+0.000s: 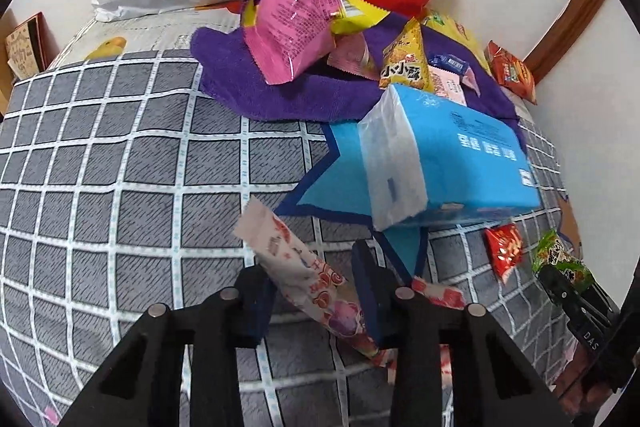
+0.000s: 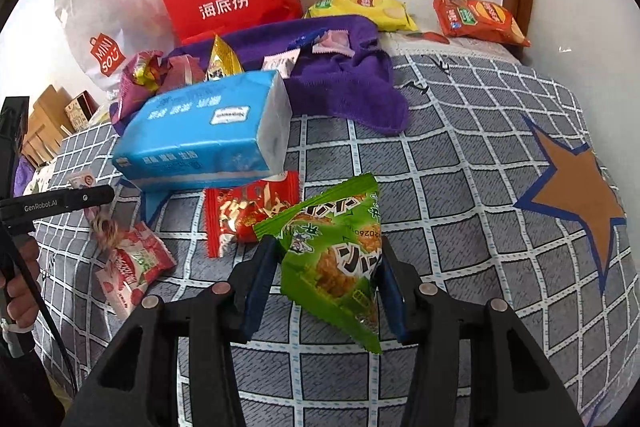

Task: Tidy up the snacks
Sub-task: 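Lift the green bag with right tool while left tool grasps the white-pink wrapper strip, then carry the wrapper with left tool while right tool carries green bag to towel, then open both tools to drop the wrapper and green bag onto the towel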

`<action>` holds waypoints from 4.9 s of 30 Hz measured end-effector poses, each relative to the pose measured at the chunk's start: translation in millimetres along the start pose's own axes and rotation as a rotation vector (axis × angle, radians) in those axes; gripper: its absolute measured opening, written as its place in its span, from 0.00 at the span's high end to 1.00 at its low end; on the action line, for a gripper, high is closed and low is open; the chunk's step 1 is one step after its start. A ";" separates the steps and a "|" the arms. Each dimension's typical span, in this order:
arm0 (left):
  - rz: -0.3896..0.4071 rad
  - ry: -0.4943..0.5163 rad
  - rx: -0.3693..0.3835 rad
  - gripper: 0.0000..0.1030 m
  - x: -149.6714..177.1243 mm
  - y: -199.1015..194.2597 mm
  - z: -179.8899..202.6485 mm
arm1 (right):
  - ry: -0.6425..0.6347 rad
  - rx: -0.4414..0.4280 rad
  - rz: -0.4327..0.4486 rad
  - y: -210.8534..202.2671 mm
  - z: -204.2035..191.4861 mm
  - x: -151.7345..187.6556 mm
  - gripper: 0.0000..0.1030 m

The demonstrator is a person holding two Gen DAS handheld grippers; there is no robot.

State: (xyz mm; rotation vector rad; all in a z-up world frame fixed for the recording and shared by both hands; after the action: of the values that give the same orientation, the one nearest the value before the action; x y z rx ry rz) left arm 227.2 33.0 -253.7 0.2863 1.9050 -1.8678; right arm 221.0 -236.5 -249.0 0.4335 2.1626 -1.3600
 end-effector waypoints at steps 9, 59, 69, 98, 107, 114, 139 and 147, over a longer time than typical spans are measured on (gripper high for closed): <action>0.047 0.004 0.018 0.81 11.9 -32.4 -4.1 | -0.020 -0.014 0.033 -23.1 -20.9 2.3 0.54; 0.255 0.059 0.089 0.86 -42.0 -161.3 34.5 | -0.051 0.018 0.192 -106.0 -67.8 -78.1 0.54; 0.273 0.069 0.079 0.86 -70.1 -159.0 39.6 | -0.041 0.018 0.190 -97.3 -67.5 -111.5 0.54; 0.270 0.070 0.070 0.86 -157.3 -115.9 44.9 | -0.061 -0.021 0.159 -26.5 -60.8 -200.1 0.54; 0.246 0.034 0.068 0.86 -175.9 -93.4 36.4 | -0.028 -0.034 0.173 -10.0 -44.8 -221.0 0.54; 0.231 0.029 0.059 0.86 -186.0 -77.7 34.3 | -0.005 -0.035 0.171 4.8 -32.0 -231.6 0.54; 0.190 0.033 0.086 0.86 -220.9 -32.7 53.8 | 0.010 -0.036 0.122 53.4 6.5 -256.7 0.53; 0.104 0.031 0.078 0.85 -214.2 11.2 64.8 | -0.012 -0.043 0.037 91.9 8.1 -240.5 0.53</action>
State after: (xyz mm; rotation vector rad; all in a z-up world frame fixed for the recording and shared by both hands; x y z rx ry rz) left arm 430.9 5.1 -164.8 0.4328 1.8042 -1.8812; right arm 464.7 -199.7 -174.2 0.4456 2.1596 -1.2899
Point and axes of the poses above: each gripper's, at about its wrist camera, not at the fingertips, and y roughly the way its jaws point, z to its right, x to its underside, the point moved 10 cm from there along y, roughly the way its jaws point, and after that the axes turned 15 degrees about -x, right-handed, at the moved point
